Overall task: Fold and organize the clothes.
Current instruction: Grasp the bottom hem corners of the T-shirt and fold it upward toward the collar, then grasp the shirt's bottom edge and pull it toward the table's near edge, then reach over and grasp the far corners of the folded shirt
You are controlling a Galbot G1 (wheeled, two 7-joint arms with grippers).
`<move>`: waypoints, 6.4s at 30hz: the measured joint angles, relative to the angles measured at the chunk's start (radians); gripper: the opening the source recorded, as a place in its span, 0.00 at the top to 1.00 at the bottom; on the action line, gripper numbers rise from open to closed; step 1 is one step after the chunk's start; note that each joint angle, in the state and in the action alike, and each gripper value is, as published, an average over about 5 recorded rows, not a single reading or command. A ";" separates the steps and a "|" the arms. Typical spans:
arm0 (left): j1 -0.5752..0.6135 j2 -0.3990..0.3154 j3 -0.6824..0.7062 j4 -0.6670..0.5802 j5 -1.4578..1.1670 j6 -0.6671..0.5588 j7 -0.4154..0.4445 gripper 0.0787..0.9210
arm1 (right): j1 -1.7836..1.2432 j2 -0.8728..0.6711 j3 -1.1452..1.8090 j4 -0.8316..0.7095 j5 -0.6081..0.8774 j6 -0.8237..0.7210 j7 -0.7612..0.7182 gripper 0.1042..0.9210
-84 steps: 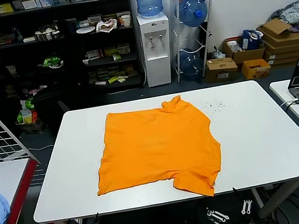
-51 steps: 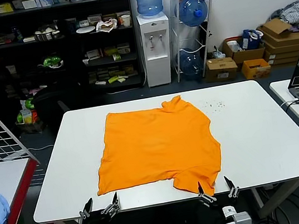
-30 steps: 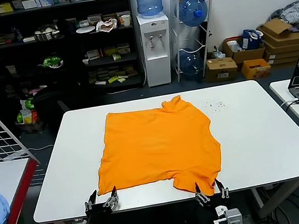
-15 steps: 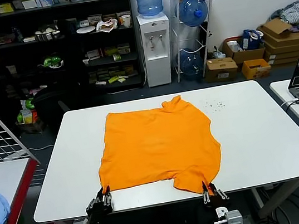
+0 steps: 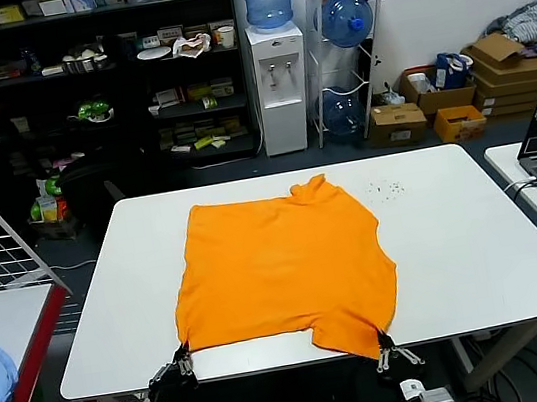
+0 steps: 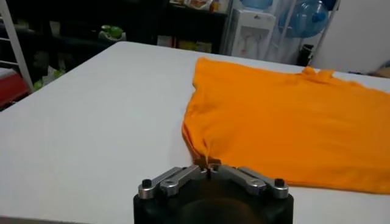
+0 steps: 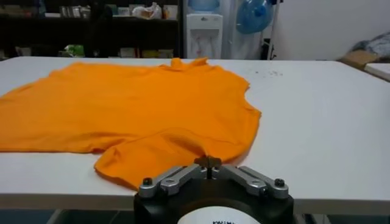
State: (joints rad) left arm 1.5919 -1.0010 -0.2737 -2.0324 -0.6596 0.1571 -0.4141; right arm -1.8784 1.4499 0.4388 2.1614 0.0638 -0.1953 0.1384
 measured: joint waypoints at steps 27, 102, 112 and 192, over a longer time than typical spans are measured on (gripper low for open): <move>-0.178 0.107 0.092 -0.028 -0.144 0.033 -0.066 0.98 | 0.345 -0.133 -0.038 -0.055 0.212 -0.151 0.151 0.98; -0.340 0.078 0.158 0.195 -0.163 0.064 -0.004 0.04 | 0.456 -0.225 0.025 -0.271 0.410 -0.227 0.026 0.30; -0.342 0.075 0.166 0.199 -0.151 0.060 -0.004 0.38 | 0.444 -0.225 0.028 -0.259 0.412 -0.229 0.024 0.65; -0.533 0.191 0.158 0.156 -0.422 0.146 0.000 0.04 | 0.834 -0.354 -0.093 -0.330 0.678 -0.315 0.194 0.00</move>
State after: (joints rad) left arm 1.0588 -0.8095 -0.1157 -1.8768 -1.0817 0.3027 -0.4141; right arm -1.0447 1.0958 0.3455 1.8311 0.7417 -0.5103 0.3328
